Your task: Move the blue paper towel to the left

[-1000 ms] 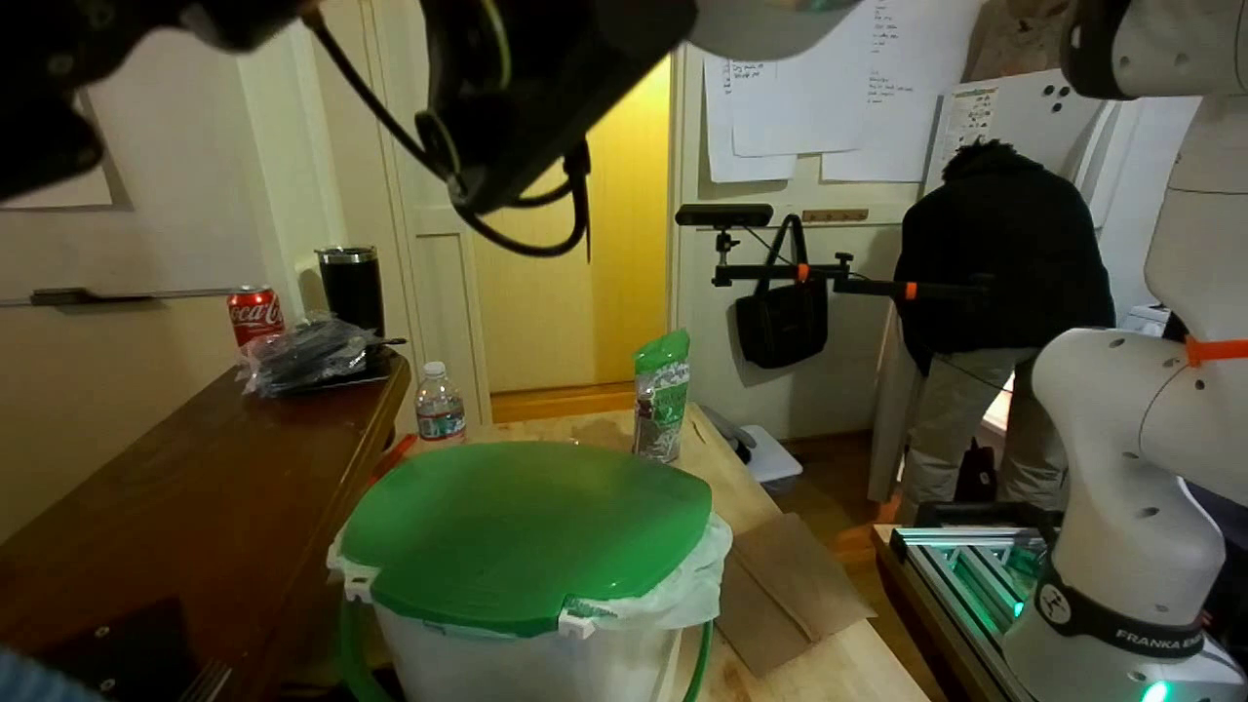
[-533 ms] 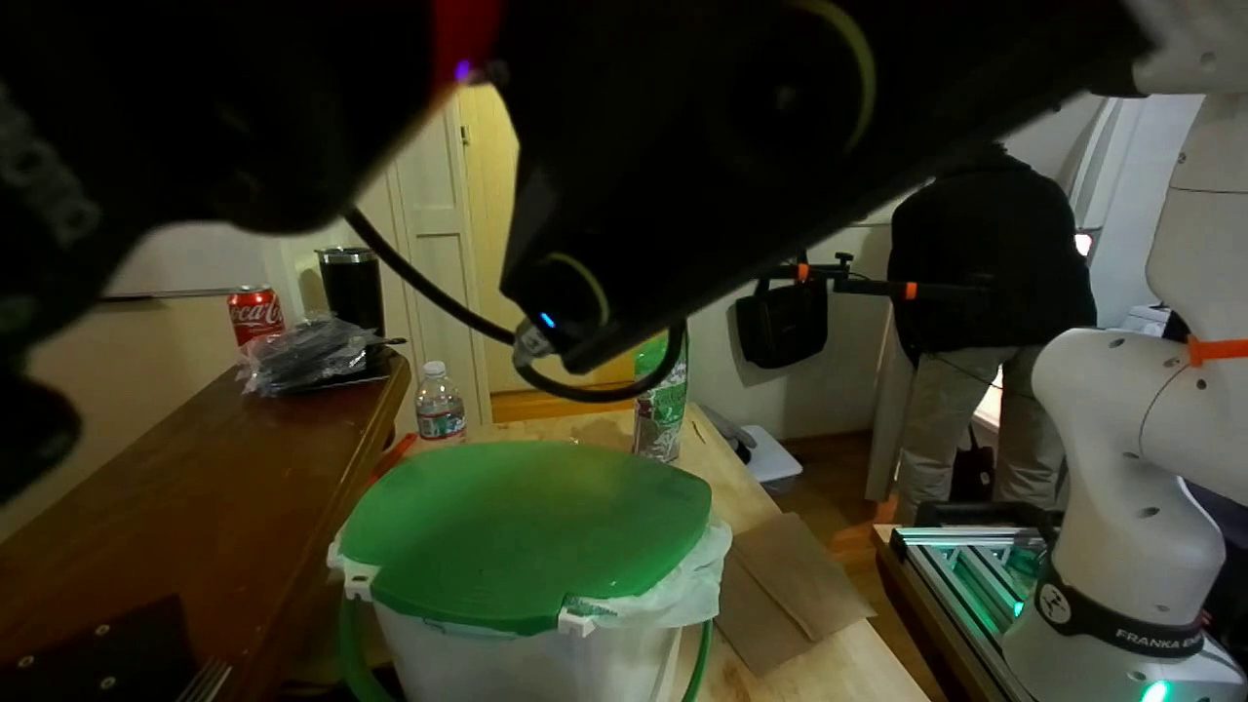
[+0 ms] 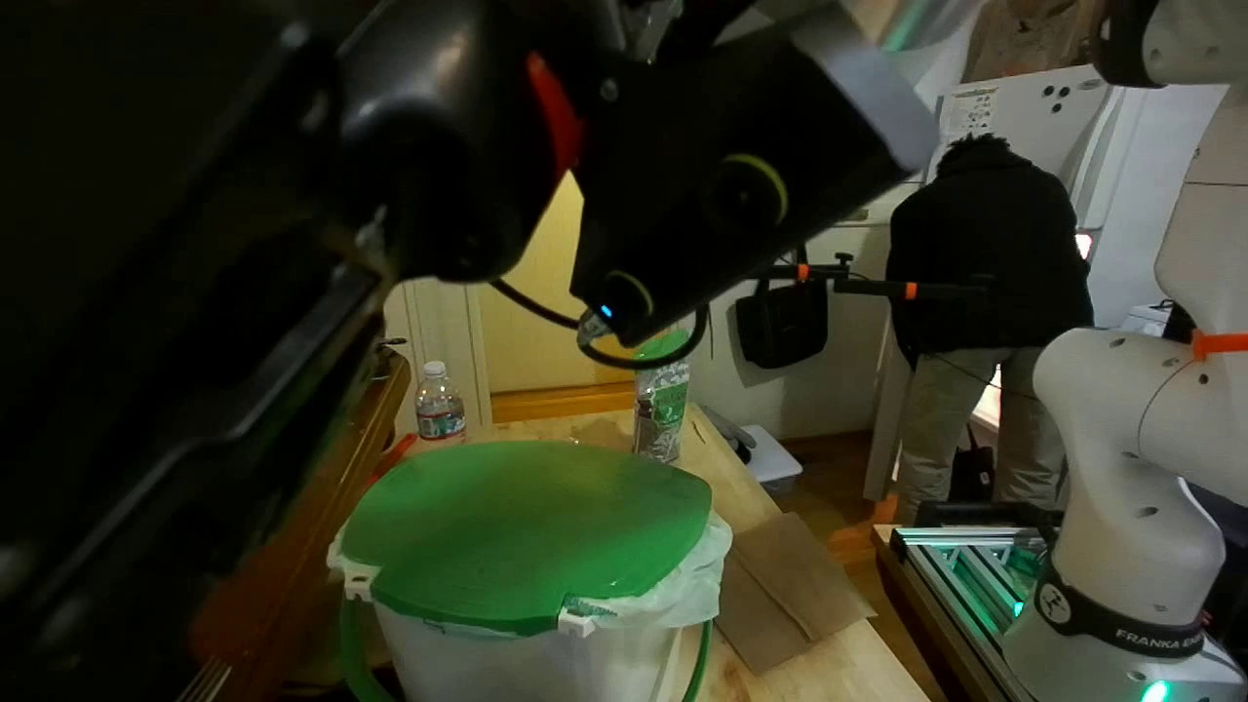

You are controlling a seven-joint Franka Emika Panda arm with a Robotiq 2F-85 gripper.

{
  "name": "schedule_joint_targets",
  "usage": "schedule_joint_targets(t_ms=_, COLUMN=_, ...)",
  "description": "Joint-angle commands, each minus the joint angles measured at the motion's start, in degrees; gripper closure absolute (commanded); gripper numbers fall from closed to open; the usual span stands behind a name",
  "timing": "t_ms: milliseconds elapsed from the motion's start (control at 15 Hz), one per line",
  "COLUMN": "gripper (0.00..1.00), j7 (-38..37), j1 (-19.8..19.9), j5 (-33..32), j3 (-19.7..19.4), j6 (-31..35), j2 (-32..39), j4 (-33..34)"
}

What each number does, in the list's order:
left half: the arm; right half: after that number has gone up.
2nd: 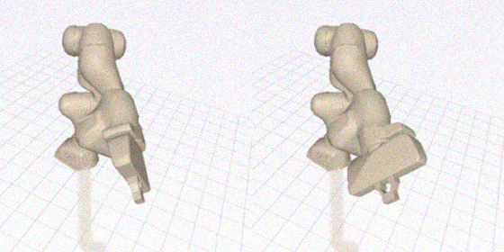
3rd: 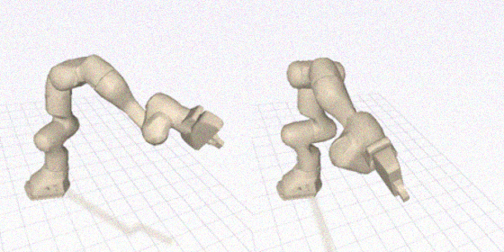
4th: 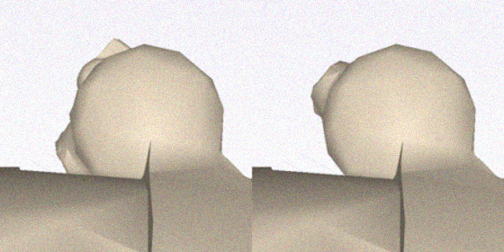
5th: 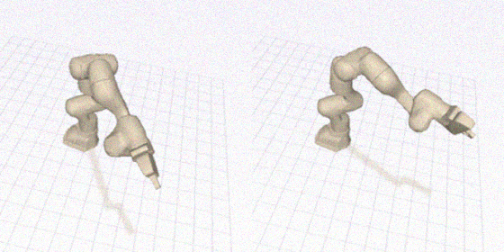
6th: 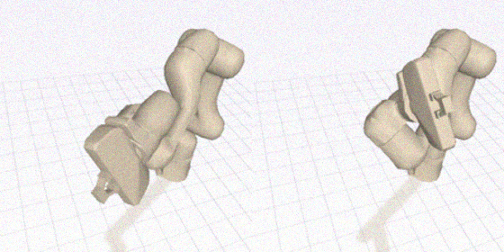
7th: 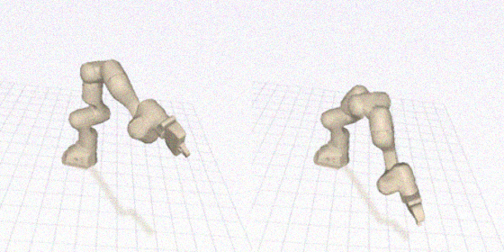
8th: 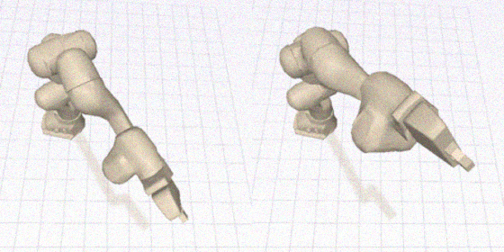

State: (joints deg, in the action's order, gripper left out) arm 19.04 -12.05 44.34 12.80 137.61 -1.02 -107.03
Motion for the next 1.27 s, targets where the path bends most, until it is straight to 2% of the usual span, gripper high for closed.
schedule_joint_targets(t_ms=0, gripper=0.01, j7=-0.19, j1=1.68, j5=-3.47, j3=-2.65, j6=-12.46, j2=-5.53, j4=-0.6)
schedule_joint_targets(t_ms=67, gripper=0.0, j7=-0.43, j1=1.94, j5=-6.92, j3=-3.5, j6=-17.91, j2=-7.01, j4=-0.39)
schedule_joint_targets(t_ms=267, gripper=0.0, j7=-0.2, j1=1.77, j5=-10.98, j3=-5.76, j6=-32.35, j2=-11.94, j4=0.54)
schedule_joint_targets(t_ms=533, gripper=0.0, j7=-4.35, j1=1.66, j5=-19.68, j3=-7.15, j6=-52.43, j2=-16.68, j4=5.48)
schedule_joint_targets(t_ms=667, gripper=0.0, j7=-6.33, j1=2.44, j5=-25.04, j3=-6.06, j6=-57.83, j2=-18.73, j4=6.66)
schedule_joint_targets(t_ms=867, gripper=0.0, j7=-6.93, j1=2.92, j5=-34.05, j3=-4.86, j6=-60.33, j2=-22.02, j4=6.32)
schedule_joint_targets(t_ms=1000, gripper=0.0, j7=-7.71, j1=3.15, j5=-39.34, j3=-4.02, j6=-56.48, j2=-23.99, j4=5.14)
schedule_joint_targets(t_ms=1067, gripper=0.0, j7=-6.76, j1=2.11, j5=-35.47, j3=-5.38, j6=-58.44, j2=-21.96, j4=6.77)
schedule_joint_targets(t_ms=1200, gripper=0.0, j7=-7.03, j1=2.23, j5=-37.88, j3=-4.95, j6=-58.02, j2=-22.86, j4=6.76)
